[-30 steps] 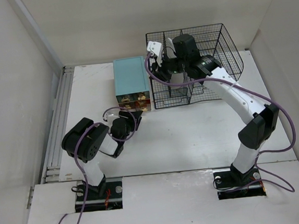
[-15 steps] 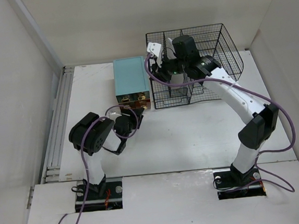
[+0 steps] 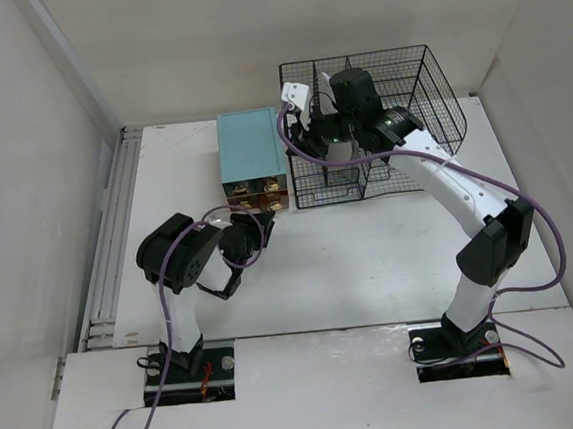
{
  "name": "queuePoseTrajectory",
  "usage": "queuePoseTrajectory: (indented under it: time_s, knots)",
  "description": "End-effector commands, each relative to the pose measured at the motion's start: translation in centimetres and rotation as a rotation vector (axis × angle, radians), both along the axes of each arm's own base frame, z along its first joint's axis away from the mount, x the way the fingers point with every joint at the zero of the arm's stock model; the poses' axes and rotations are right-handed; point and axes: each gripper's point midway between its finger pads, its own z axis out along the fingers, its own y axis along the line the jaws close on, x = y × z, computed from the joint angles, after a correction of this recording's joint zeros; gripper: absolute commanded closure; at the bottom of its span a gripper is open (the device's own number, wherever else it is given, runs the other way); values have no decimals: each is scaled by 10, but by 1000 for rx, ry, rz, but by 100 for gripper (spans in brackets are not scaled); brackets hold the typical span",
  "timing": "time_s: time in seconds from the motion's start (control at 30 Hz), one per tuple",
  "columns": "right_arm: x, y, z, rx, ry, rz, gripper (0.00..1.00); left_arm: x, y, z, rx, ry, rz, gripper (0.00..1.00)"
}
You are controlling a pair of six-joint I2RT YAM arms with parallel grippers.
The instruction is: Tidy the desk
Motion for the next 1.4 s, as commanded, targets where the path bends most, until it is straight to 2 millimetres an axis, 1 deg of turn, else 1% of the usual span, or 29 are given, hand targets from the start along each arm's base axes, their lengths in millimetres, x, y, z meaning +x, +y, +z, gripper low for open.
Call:
queuePoseTrajectory:
  time_s: [0.0,0.07,0.1,0.13,0.17,0.27,0.3,0.33,0.4,0.43,0.47,0.53,0.57,0.67,0.77,0.83,0.87,0.9,1.0,1.17,1.2,1.23,1.3,1.37]
  knots:
    - [3,3,10,32,-21,19,100,1,-2,107,-221,-401,-6,62]
    - [3,3,10,32,-21,19,100,0,-2,114,-238,-432,-6,62]
    - [3,3,10,32,-21,19,100,-1,-3,112,-246,-427,-14,62]
    - [3,3,10,32,-21,19,100,-1,-3,115,-252,-436,-14,62]
    - [3,3,4,23,-5,18,100,-1,-3,115,-254,-440,-14,62]
    - [3,3,4,23,-5,18,100,-4,-3,122,-272,-472,-24,60]
    - [3,3,4,23,-5,18,100,-4,-3,122,-274,-475,-24,60]
    - [5,4,-1,18,3,18,100,-6,-4,127,-283,-492,-35,58]
    - [5,4,-1,18,3,18,100,-6,-4,127,-284,-492,-35,58]
    - [4,3,-3,13,10,18,100,-7,-4,131,-279,-505,-35,58]
    - [4,4,1,18,3,18,100,-7,-4,131,-278,-505,-35,58]
    - [3,4,2,18,-3,30,100,-7,-4,131,-278,-505,-35,58]
    - [5,5,-3,13,5,30,100,-5,-5,133,-283,-513,-35,58]
    - [5,5,-3,13,5,30,100,-5,-9,146,-294,-553,-57,58]
    - [5,5,-3,13,5,30,100,-4,-10,151,-290,-566,-57,58]
    - [4,5,-4,9,13,30,100,-5,-9,158,-299,-582,-57,58]
    - [4,5,-4,9,13,30,100,-6,-11,158,-299,-583,-66,58]
    - [5,6,-9,4,20,30,100,-7,-10,163,-304,-593,-66,58]
    - [5,6,-9,4,21,30,100,-7,-10,163,-304,-593,-66,58]
    - [5,6,-9,4,21,30,100,-9,-9,173,-317,-618,-66,58]
    - [5,6,-9,4,21,30,100,-10,-8,177,-323,-629,-66,58]
    - [6,6,-15,-6,36,30,100,-10,-8,177,-323,-629,-66,58]
    - [6,6,-15,-9,28,34,100,-11,-8,184,-328,-640,-66,58]
    - [7,6,-11,-4,21,34,100,-11,-8,185,-320,-643,-65,58]
